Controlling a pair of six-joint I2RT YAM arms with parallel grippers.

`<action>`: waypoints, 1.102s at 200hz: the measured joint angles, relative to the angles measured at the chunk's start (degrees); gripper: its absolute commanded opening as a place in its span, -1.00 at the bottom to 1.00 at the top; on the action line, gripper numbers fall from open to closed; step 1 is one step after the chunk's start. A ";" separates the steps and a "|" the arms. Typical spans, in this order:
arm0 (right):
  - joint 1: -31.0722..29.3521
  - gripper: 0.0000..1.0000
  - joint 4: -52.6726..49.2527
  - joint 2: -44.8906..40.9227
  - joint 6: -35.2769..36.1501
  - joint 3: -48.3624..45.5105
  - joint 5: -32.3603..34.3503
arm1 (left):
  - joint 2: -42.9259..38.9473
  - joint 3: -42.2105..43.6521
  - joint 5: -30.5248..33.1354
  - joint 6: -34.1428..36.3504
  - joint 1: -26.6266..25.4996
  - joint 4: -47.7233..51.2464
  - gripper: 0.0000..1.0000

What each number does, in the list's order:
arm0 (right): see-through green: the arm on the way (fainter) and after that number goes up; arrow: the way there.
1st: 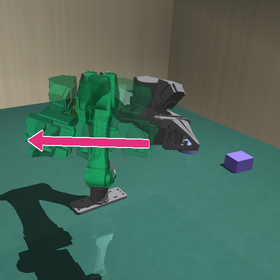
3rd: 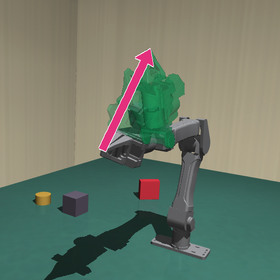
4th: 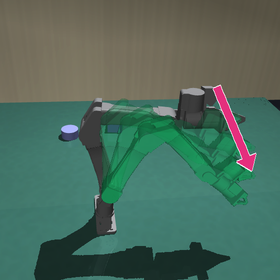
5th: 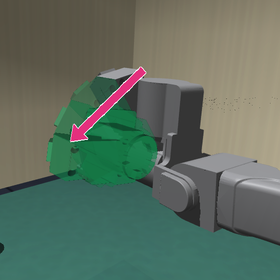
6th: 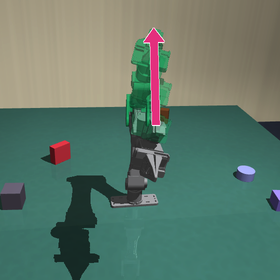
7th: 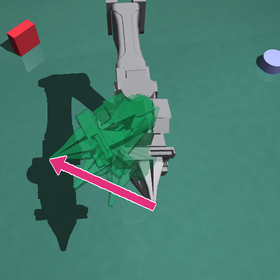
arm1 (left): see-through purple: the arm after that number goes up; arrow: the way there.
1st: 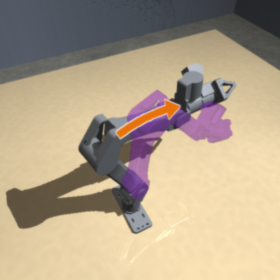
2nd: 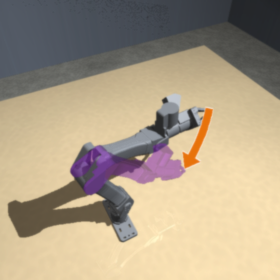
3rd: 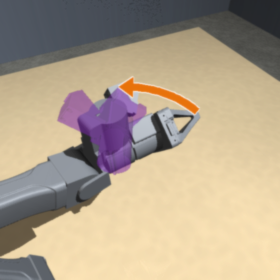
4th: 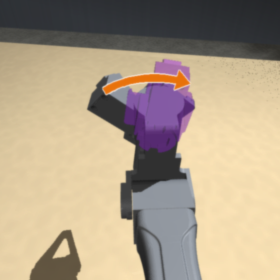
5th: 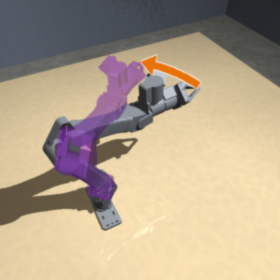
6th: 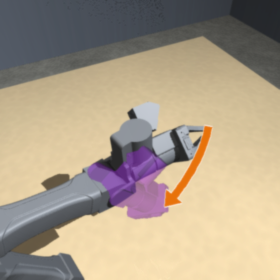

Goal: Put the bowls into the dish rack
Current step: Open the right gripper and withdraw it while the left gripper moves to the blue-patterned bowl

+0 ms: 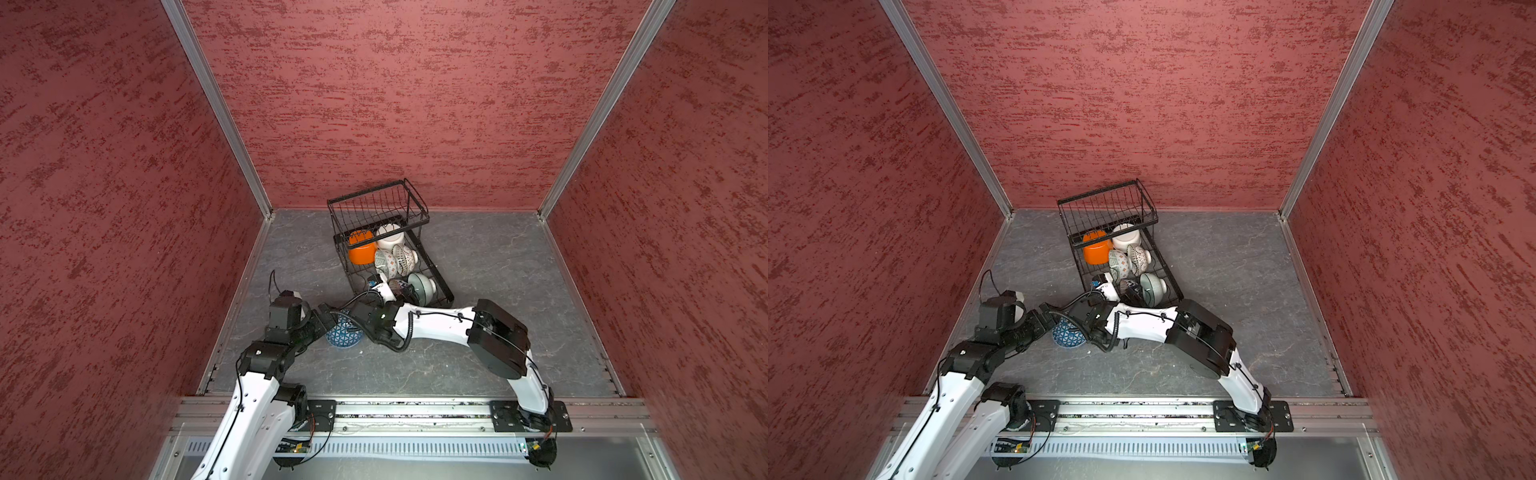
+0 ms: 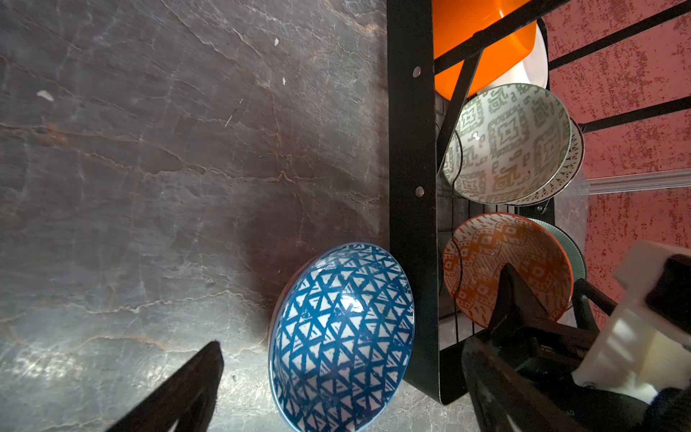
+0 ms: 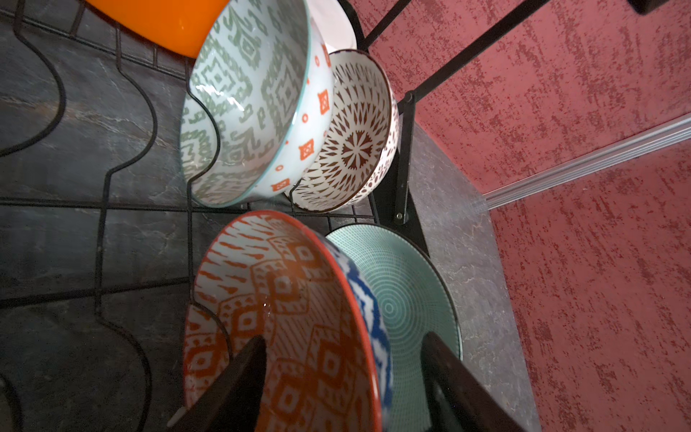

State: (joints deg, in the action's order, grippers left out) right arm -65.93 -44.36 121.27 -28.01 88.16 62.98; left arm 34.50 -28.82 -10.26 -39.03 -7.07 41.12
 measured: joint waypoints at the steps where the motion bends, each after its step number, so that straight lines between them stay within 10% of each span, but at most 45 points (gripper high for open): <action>1: 0.00 0.48 0.00 -0.02 -0.04 0.00 0.00 | 0.00 0.00 0.00 0.02 0.00 0.02 0.99; 65: -0.68 0.97 1.31 -2.95 1.51 -1.05 -1.01 | 0.72 -0.20 -0.26 0.15 0.37 0.00 0.99; 220: 3.56 0.98 8.52 -24.20 3.04 -11.47 -10.86 | 5.18 -3.45 -0.61 0.96 0.70 1.44 0.99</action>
State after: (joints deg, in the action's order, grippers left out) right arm -62.37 -35.83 97.08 -24.97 76.69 52.12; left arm 39.68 -32.27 -10.87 -38.06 -6.37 42.57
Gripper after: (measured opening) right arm 0.988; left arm 0.995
